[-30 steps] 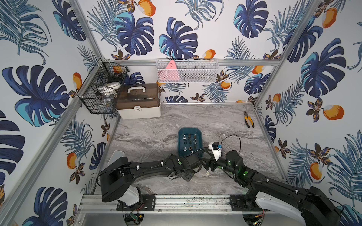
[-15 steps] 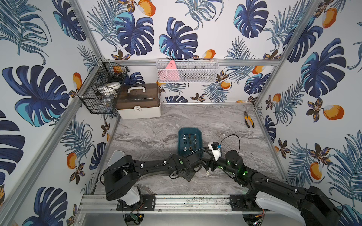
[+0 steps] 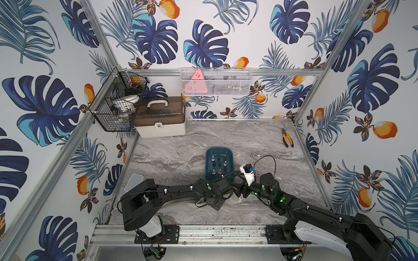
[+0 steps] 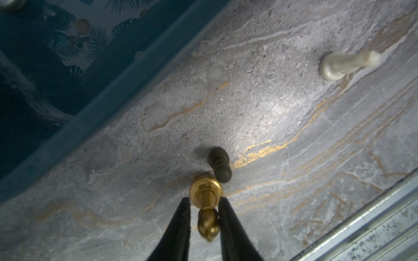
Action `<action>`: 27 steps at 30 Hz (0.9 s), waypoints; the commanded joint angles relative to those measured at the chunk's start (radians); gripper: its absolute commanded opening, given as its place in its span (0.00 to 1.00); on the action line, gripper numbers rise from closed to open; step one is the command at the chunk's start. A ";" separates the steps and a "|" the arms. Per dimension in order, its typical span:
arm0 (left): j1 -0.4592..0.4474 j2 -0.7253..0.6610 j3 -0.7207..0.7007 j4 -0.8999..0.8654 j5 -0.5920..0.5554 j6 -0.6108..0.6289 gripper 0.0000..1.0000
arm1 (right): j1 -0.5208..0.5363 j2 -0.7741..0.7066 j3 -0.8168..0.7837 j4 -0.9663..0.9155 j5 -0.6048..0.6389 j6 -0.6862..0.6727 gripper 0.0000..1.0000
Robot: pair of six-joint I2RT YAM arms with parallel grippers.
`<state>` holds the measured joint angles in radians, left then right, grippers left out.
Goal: Put the chess pieces into the storage box
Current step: Pick up the chess piece at the center of the board.
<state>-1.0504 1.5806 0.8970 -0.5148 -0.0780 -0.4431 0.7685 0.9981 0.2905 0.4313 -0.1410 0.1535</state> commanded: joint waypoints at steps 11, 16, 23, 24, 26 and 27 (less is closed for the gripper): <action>0.000 -0.008 0.020 -0.006 0.006 0.035 0.20 | 0.000 0.026 0.025 0.034 0.001 0.021 0.86; 0.000 -0.014 0.028 -0.015 0.003 0.033 0.15 | 0.001 0.037 0.030 0.032 -0.001 0.021 0.87; 0.001 -0.090 0.081 -0.102 -0.028 0.027 0.13 | 0.000 0.008 0.019 0.029 0.022 0.024 0.88; 0.005 -0.101 0.095 -0.121 -0.029 0.025 0.13 | 0.000 -0.003 0.014 0.029 0.032 0.024 0.89; 0.039 -0.111 0.129 -0.165 -0.001 0.023 0.13 | 0.000 -0.036 -0.001 0.030 0.062 0.029 0.89; 0.060 -0.114 0.150 -0.189 0.012 0.025 0.13 | 0.000 -0.060 -0.013 0.034 0.082 0.032 0.89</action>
<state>-1.0218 1.4776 1.0122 -0.6529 -0.0856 -0.4389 0.7685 0.9695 0.2916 0.4316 -0.1143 0.1726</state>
